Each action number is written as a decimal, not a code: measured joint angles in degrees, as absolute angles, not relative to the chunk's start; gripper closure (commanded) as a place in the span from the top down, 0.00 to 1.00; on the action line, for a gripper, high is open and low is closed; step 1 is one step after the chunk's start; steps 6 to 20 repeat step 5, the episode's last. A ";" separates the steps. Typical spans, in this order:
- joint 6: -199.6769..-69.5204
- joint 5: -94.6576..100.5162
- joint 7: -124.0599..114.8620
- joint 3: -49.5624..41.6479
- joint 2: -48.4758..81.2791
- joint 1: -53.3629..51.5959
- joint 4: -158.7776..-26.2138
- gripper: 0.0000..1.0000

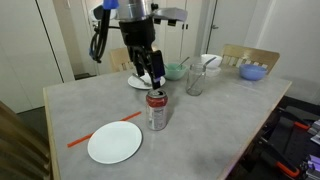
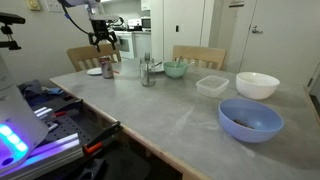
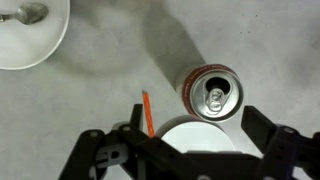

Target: Move the can forward

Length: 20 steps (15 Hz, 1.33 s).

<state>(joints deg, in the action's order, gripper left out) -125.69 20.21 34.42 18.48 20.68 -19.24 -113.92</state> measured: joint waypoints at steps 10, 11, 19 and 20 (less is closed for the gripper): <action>-124.97 20.04 29.80 18.44 18.12 -19.15 -112.63 1.00; -124.97 20.04 29.80 18.44 18.12 -19.15 -112.63 1.00; -124.97 20.04 29.80 18.44 18.12 -19.15 -112.63 1.00; -124.97 20.04 29.80 18.44 18.12 -19.15 -112.63 1.00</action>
